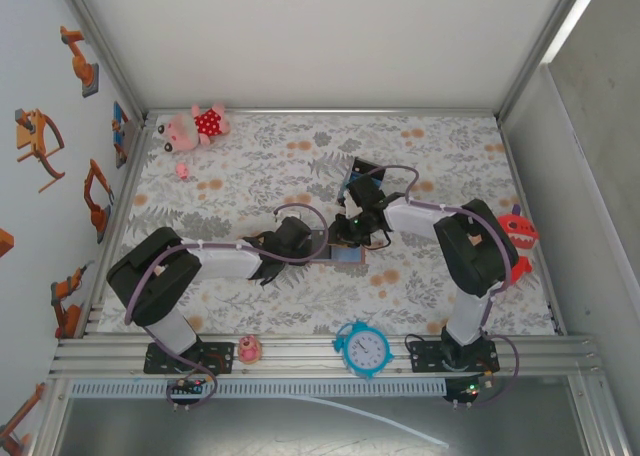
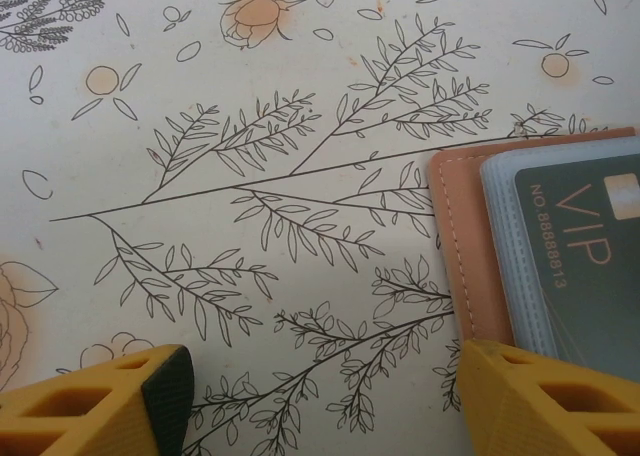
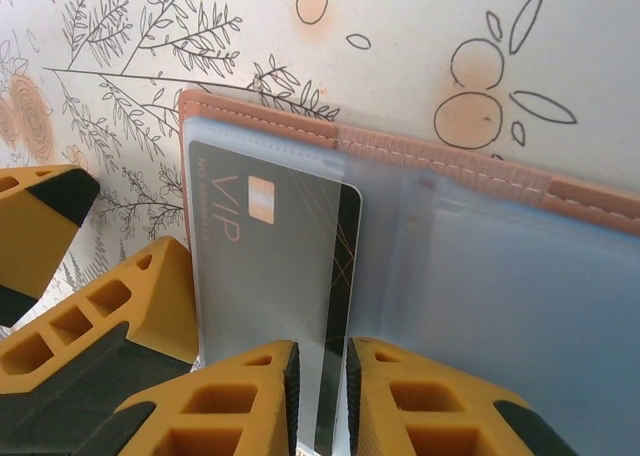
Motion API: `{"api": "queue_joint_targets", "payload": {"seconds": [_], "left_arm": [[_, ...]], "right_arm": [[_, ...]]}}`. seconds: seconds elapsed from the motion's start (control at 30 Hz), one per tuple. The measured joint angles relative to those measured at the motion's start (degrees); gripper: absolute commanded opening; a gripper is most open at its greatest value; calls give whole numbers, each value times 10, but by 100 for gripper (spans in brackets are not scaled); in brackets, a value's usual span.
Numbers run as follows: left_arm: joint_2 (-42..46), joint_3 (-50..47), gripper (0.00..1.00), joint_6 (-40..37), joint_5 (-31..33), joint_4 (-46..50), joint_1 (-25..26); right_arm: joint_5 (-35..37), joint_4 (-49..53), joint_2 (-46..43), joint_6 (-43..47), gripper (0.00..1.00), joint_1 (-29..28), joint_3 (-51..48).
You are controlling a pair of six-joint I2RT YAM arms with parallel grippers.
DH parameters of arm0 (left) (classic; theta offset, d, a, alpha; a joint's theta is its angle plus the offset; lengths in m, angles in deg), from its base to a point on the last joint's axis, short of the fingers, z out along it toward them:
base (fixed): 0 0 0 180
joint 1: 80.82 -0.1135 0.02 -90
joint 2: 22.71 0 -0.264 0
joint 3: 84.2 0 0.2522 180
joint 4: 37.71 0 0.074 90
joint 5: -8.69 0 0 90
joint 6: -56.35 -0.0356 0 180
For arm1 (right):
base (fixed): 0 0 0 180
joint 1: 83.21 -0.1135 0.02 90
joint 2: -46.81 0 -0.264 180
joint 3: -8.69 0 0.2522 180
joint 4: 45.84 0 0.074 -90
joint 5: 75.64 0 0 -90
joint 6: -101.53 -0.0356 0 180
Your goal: Take the credit cards out of the card holder
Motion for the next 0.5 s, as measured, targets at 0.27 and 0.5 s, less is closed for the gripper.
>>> {"api": "queue_joint_targets", "payload": {"seconds": [0.27, 0.5], "left_arm": [[-3, 4, 69, 0, 3, 5, 1], [-7, 9, 69, 0, 6, 13, 2]], "right_arm": [[-12, -34, 6, -16, 18, 0, -19], [-30, -80, 5, -42, 11, 4, -44]]}}
